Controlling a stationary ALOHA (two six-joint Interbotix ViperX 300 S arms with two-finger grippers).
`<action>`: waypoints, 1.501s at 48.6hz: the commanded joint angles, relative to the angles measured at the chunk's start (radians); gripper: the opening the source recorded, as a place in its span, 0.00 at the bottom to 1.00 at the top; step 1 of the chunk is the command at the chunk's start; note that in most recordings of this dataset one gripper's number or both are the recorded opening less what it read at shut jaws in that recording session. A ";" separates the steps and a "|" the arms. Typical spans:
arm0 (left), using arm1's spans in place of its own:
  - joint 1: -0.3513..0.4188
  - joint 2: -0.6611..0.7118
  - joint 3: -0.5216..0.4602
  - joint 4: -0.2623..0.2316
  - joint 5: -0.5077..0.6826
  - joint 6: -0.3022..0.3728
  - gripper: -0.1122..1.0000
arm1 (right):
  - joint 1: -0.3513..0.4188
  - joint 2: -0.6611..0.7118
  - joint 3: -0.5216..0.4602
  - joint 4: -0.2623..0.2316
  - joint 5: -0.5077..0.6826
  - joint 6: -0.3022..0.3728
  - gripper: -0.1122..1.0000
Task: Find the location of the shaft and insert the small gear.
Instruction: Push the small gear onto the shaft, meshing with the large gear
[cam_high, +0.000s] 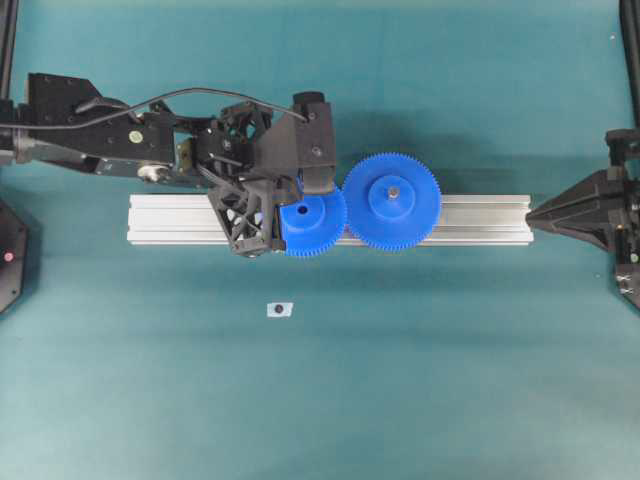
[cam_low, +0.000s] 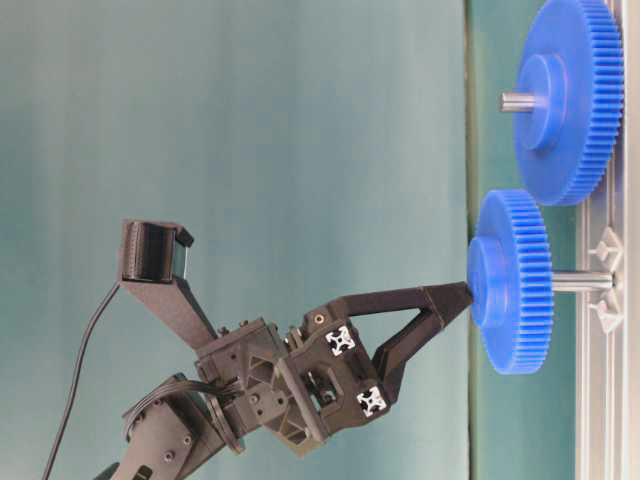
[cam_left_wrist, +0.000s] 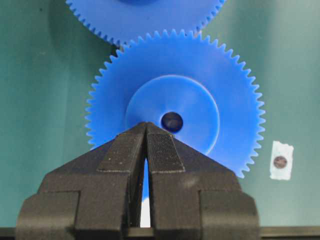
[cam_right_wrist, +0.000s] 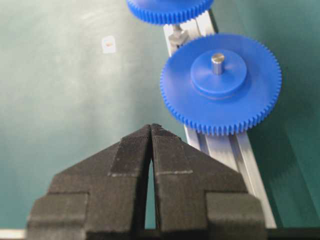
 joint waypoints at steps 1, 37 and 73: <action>-0.002 -0.021 -0.018 0.003 -0.005 -0.002 0.11 | -0.003 0.003 -0.008 0.002 -0.009 0.008 0.16; -0.080 0.054 -0.037 0.003 -0.049 -0.018 0.11 | -0.003 -0.014 -0.003 -0.009 -0.011 0.008 0.16; -0.092 -0.259 0.015 0.003 -0.048 -0.023 0.11 | -0.003 -0.020 -0.003 -0.008 -0.009 0.009 0.16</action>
